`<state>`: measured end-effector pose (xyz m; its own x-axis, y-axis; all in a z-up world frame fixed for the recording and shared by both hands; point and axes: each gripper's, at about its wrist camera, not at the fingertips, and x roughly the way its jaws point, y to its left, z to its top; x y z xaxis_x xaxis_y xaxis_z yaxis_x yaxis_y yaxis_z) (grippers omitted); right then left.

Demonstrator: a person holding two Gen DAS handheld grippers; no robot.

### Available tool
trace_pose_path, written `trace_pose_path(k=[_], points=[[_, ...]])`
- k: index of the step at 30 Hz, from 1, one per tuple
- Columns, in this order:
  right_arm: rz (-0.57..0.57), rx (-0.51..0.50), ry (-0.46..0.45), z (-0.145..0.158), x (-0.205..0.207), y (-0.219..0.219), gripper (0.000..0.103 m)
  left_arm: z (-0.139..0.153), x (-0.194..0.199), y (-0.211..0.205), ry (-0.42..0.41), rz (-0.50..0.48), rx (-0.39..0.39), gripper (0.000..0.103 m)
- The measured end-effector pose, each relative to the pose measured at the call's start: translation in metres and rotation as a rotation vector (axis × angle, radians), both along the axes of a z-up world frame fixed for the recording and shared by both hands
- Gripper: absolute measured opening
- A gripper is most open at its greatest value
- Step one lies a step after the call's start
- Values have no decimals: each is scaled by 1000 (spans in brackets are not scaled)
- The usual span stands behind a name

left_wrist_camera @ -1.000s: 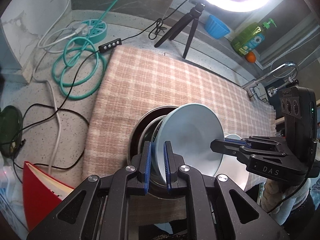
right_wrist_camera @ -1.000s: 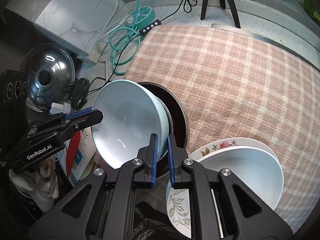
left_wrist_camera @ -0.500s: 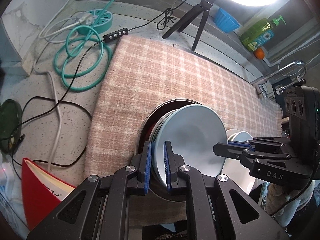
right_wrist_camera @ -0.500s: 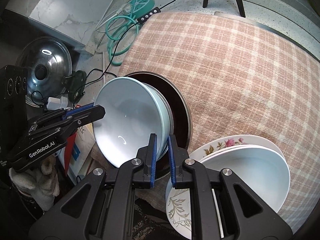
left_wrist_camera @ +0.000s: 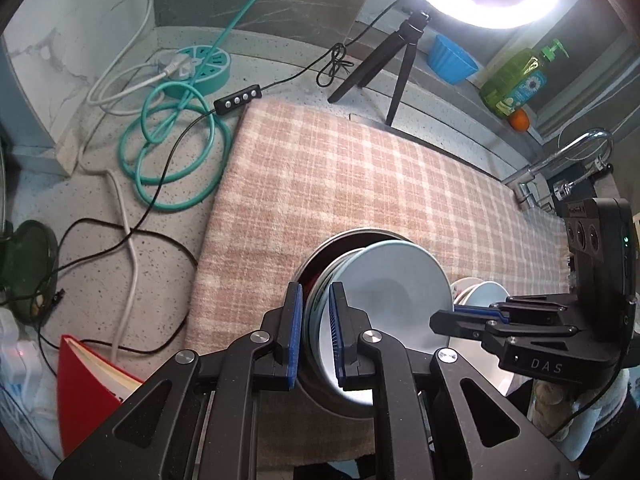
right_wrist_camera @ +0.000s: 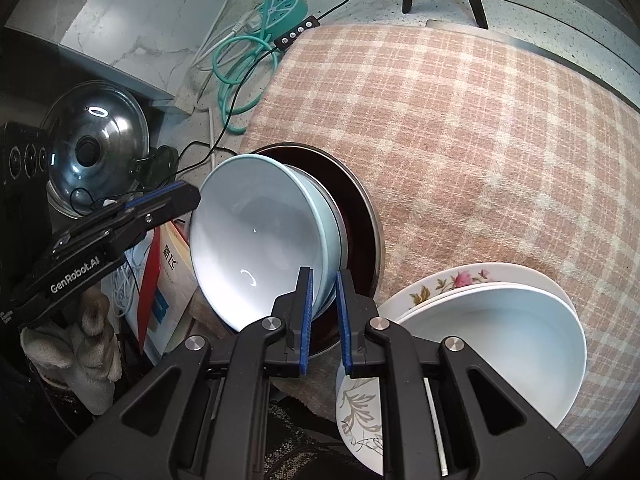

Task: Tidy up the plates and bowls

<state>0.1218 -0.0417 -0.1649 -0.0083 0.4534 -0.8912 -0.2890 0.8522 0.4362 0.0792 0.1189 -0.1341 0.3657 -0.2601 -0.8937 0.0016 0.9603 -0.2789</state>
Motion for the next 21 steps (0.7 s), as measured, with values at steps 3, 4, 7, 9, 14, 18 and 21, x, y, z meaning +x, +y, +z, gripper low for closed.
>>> trace_pose_path(k=[3,4,7,9,14,18,21], points=[[3,2,-8,3,-1,1,12,-3,6,-3,7,-4,7,12],[4,4,-10,3,-1,0,12,-4,8,-5,9,-9,10,12],[4,3,-7,3,0,-1,12,-6,11,-11,9,-19,17,12],[15,7,-3,2,0,-1,13,-7,12,-16,3,-33,32,12],[-5,14,-62,12,-4,-9,15,-8,14,-11,16,-15,-4,12],[-59,49,-95,21,-7,-31,15,2,2,0,-20,17,-29,12],[-102,50,-103,20,-6,-45,15,8,-10,14,-35,59,-65,12]])
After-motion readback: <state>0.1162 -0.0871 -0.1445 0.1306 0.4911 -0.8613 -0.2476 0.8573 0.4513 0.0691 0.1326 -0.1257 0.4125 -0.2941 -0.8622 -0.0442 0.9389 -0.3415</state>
